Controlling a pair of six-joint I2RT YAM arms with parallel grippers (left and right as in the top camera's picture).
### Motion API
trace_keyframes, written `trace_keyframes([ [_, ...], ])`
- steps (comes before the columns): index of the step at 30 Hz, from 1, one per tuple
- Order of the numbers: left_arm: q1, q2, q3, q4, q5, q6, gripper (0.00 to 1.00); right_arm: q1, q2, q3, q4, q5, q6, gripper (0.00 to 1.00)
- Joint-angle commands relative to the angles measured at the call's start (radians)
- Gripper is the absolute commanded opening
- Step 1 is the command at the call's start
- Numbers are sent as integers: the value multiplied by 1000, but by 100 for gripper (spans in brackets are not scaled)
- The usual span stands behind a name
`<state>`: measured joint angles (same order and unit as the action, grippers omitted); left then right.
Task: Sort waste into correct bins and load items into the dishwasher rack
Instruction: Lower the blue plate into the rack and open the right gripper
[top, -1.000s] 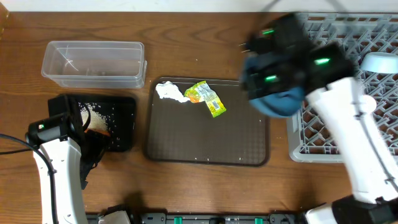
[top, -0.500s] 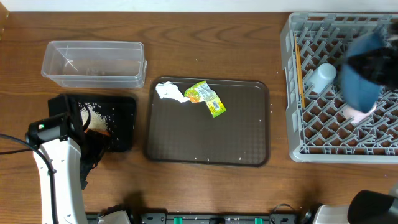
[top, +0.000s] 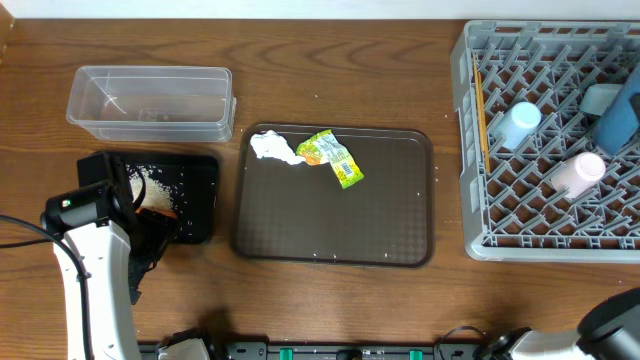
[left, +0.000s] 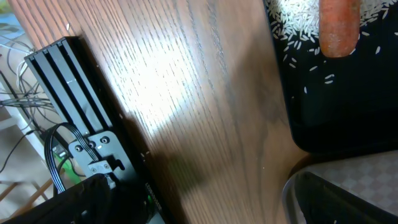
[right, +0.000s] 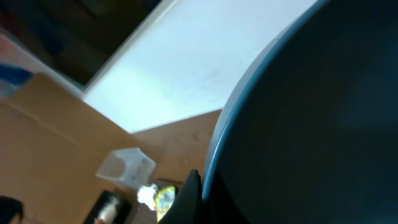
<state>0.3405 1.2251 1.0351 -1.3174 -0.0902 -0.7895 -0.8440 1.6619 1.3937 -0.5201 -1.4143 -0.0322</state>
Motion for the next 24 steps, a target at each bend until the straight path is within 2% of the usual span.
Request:
trace_keyframes([
  [1, 6, 3, 10, -6, -24, -17, 98, -14, 52, -6, 89, -142, 86, 1],
  [7, 6, 3, 10, -6, -23, -17, 98, -16, 133, -6, 248, -117, 219, 1],
  [17, 6, 3, 10, -6, -23, -17, 98, -100, 156, -6, 240, -17, 291, 1],
  [24, 6, 3, 10, -6, -23, -17, 98, -153, 156, -6, 133, 82, 305, 1],
])
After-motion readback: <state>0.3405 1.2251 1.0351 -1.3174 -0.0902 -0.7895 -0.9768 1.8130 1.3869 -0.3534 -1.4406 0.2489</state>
